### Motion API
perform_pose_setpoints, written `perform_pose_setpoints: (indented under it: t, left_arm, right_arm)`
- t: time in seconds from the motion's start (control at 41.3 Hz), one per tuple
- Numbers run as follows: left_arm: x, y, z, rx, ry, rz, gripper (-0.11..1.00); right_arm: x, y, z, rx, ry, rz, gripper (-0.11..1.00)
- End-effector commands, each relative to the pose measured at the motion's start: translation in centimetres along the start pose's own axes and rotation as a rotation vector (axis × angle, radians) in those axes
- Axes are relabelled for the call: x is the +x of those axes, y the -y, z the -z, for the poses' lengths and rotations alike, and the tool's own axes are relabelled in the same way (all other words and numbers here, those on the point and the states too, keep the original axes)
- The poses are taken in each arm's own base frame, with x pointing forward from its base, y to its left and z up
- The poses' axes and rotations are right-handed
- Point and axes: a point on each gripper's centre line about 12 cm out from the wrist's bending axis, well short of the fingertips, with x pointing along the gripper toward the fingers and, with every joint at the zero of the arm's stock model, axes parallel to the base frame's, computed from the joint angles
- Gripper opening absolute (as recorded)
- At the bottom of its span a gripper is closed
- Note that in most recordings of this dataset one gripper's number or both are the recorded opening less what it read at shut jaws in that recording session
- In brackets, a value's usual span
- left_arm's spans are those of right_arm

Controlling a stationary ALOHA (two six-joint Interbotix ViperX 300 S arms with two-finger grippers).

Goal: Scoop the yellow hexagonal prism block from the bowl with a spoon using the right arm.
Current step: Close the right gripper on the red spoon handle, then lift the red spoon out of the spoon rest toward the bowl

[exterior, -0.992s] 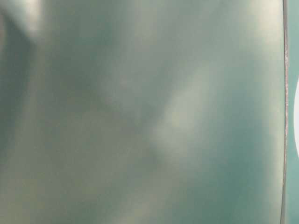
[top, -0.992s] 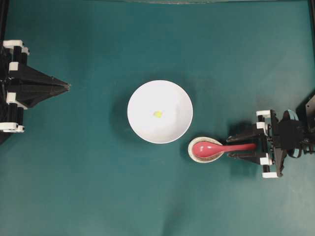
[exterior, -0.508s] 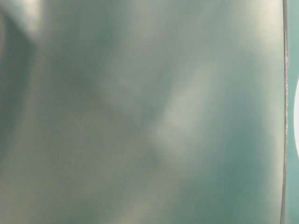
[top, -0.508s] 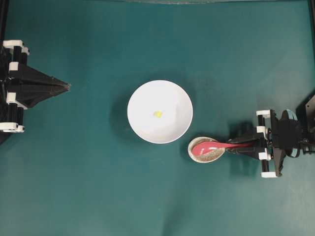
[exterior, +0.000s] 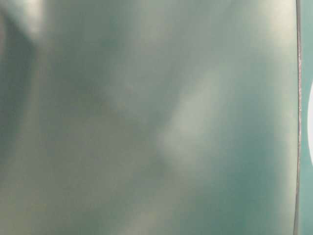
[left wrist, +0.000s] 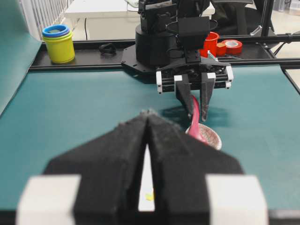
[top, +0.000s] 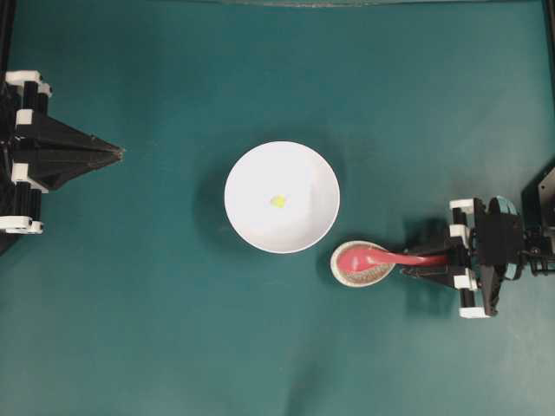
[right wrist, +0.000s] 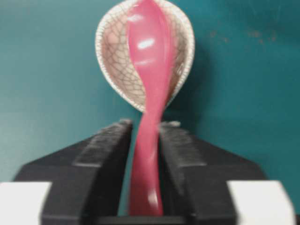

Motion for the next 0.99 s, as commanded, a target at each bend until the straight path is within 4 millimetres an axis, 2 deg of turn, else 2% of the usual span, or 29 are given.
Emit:
perform_pose_setpoints:
  t: [0.0, 0.121, 0.968]
  left_arm:
    - [0.24, -0.10, -0.60, 0.005, 0.015, -0.003, 0.00]
    - [0.22, -0.09, -0.54, 0.006, 0.014, -0.003, 0.00]
    - [0.22, -0.09, -0.54, 0.003, 0.014, -0.003, 0.00]
  right_arm:
    - [-0.08, -0.25, -0.69, 0.018, 0.024, -0.007, 0.40]
    - [-0.07, -0.29, -0.81, 0.014, 0.029, -0.008, 0.48]
    - [-0.13, -0.12, -1.34, -0.038, 0.076, 0.007, 0.48]
